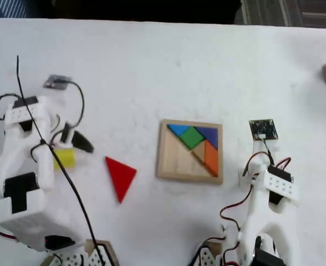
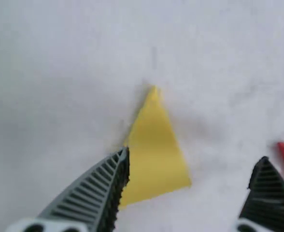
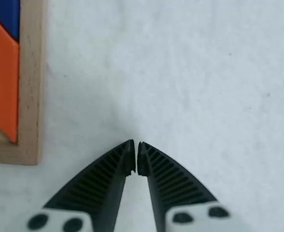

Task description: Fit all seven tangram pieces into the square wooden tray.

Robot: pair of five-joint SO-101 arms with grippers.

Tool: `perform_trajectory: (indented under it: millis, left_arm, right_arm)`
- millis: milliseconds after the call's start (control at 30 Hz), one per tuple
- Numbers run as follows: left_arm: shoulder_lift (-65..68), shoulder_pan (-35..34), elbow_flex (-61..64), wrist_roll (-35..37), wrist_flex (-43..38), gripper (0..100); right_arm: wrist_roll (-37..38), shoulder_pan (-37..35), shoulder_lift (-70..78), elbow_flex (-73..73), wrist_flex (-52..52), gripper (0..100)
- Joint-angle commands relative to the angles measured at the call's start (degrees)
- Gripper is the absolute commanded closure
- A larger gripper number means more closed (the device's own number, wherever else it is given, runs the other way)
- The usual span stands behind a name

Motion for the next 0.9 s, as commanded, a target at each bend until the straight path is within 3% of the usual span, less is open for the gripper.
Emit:
perform_trajectory:
  millis: [0, 200, 333, 867]
  left_arm:
    - [-3.74, -3.38, -0.35, -6.68, -2.11, 61]
    - [-3.47, -6.37, 0.26, -11.43, -7.03, 60]
    - [-3.38, -6.29, 0.26, -11.69, -4.75, 56]
    - [5.41, -5.67, -4.40, -15.82, 0.79, 57]
  right_arm:
    - [0.62, -0.48, -2.15, -0.35, 0.66, 98.0]
    - [0.62, -0.48, -2.15, -0.35, 0.66, 98.0]
    - [0.62, -0.48, -2.15, -0.35, 0.66, 98.0]
    - [0.62, -0.48, -2.15, -0.35, 0.66, 98.0]
